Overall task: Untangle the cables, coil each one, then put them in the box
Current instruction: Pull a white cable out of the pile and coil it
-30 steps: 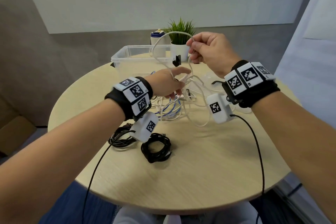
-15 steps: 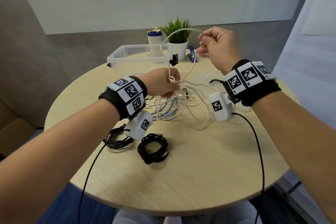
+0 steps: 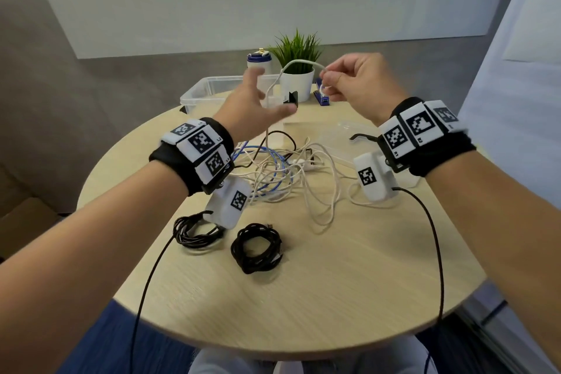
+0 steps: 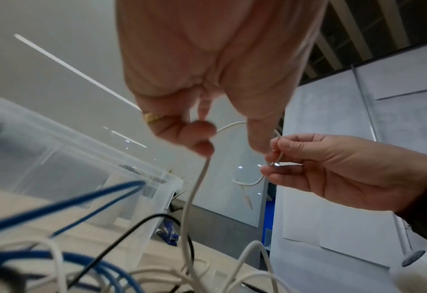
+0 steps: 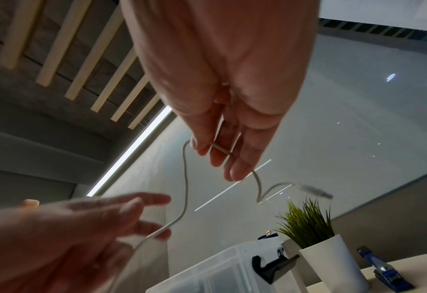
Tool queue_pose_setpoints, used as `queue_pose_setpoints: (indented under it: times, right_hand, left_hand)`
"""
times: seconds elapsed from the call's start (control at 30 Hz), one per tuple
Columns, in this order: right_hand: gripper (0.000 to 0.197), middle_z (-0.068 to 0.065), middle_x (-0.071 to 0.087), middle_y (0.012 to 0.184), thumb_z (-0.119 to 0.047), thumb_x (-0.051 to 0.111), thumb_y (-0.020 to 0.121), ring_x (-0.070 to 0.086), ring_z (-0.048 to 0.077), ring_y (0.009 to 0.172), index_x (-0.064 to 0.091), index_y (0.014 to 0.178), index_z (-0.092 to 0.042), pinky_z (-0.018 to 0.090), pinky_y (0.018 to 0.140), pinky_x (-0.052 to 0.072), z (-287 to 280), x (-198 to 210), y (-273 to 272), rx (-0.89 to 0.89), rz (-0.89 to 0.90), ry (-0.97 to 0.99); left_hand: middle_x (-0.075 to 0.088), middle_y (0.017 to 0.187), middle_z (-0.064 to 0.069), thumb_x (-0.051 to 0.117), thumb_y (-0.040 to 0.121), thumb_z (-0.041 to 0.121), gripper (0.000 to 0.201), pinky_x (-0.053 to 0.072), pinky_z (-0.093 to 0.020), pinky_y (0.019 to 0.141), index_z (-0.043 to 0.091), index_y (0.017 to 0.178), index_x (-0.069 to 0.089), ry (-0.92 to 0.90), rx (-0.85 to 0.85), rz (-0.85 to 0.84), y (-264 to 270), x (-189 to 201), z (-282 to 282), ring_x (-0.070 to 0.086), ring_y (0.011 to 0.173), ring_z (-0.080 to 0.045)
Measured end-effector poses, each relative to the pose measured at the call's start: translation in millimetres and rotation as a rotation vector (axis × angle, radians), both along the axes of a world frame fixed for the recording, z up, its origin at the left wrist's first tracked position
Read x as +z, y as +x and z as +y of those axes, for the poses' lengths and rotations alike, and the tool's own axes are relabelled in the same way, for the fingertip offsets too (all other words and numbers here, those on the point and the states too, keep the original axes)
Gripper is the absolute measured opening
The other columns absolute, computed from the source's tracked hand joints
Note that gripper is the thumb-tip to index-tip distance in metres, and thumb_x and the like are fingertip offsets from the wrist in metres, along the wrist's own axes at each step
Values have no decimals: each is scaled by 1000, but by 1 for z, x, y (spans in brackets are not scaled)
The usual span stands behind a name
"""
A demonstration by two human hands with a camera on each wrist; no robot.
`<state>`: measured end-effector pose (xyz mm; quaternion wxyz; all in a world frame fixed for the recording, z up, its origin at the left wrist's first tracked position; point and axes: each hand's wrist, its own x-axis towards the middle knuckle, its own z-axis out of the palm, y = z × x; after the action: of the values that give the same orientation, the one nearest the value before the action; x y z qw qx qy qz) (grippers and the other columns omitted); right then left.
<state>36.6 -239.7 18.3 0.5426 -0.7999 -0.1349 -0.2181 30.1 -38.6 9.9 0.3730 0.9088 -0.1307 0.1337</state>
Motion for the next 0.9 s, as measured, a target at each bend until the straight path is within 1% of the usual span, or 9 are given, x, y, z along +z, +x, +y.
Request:
queue_pose_setpoints:
  times: [0.07, 0.13, 0.2, 0.27, 0.33, 0.5, 0.67, 0.8, 0.9]
  right_hand:
    - [15, 6, 67, 79, -8, 61, 91, 65, 19, 73, 66, 80, -18, 37, 77, 58, 5, 0, -4, 57, 18, -13]
    - [14, 3, 66, 75, -9, 60, 91, 65, 18, 72, 65, 81, -17, 34, 73, 57, 9, 2, -9, 112, 23, -33]
    - [14, 1, 64, 73, -10, 60, 92, 62, 14, 67, 63, 81, -18, 29, 67, 55, 12, 4, -13, 145, 13, -71]
    - [15, -1, 64, 72, -11, 59, 92, 59, 10, 63, 62, 80, -20, 24, 59, 51, 14, 3, -14, 149, -3, -116]
    - [16, -3, 63, 72, -13, 58, 93, 56, 8, 61, 61, 80, -22, 21, 58, 47, 14, 1, -13, 133, -9, -155]
    - [18, -7, 65, 80, -13, 52, 95, 54, 3, 75, 62, 81, -21, 31, 87, 46, 10, -13, -11, 67, 55, -261]
    - [20, -2, 69, 89, -13, 48, 96, 55, 7, 84, 61, 82, -20, 27, 86, 43, 7, -22, -13, 53, 151, -274]
    - [25, -5, 65, 65, -17, 42, 98, 59, 11, 78, 59, 79, -20, 29, 85, 42, 7, -21, -12, 52, 172, -181]
    - [30, -7, 50, 43, -21, 35, 101, 66, 14, 66, 55, 79, -19, 34, 88, 43, 8, -20, -10, 81, 135, -12]
  left_hand:
    - [52, 125, -3, 65, 84, 45, 72, 50, -39, 89, 25, 144, 30, 4, 7, -137, 1, 5, -1, 60, 101, -23]
    - [52, 126, 0, 59, 91, 37, 55, 54, -34, 77, 27, 140, 38, -35, -45, -197, 1, 9, -5, 64, 87, -21]
    - [58, 111, 2, 55, 95, 25, 32, 53, -25, 58, 22, 126, 54, -141, -120, -184, -2, 11, -9, 63, 63, -12]
    - [61, 85, -1, 54, 95, 17, 11, 53, -23, 55, 13, 100, 62, -255, -202, -133, -2, 10, -11, 60, 53, -7]
    - [61, 77, -3, 53, 95, 12, 14, 55, -24, 59, 12, 84, 61, -330, -248, -112, -4, 9, -11, 62, 54, -8]
    - [58, 74, -2, 47, 97, 8, 22, 52, -20, 55, 14, 78, 54, -548, -247, -186, -6, 15, -10, 61, 53, -6]
    - [58, 72, -2, 45, 98, 8, 24, 51, -24, 55, 15, 76, 51, -704, -165, -232, -3, 26, -1, 60, 53, -10]
    - [55, 70, -2, 47, 97, 11, 23, 53, -25, 55, 17, 75, 53, -699, -25, -167, 7, 21, 10, 60, 51, -12]
    - [53, 69, -1, 49, 97, 14, 20, 56, -27, 62, 16, 79, 58, -493, 56, -57, 13, 9, 16, 59, 51, -9]
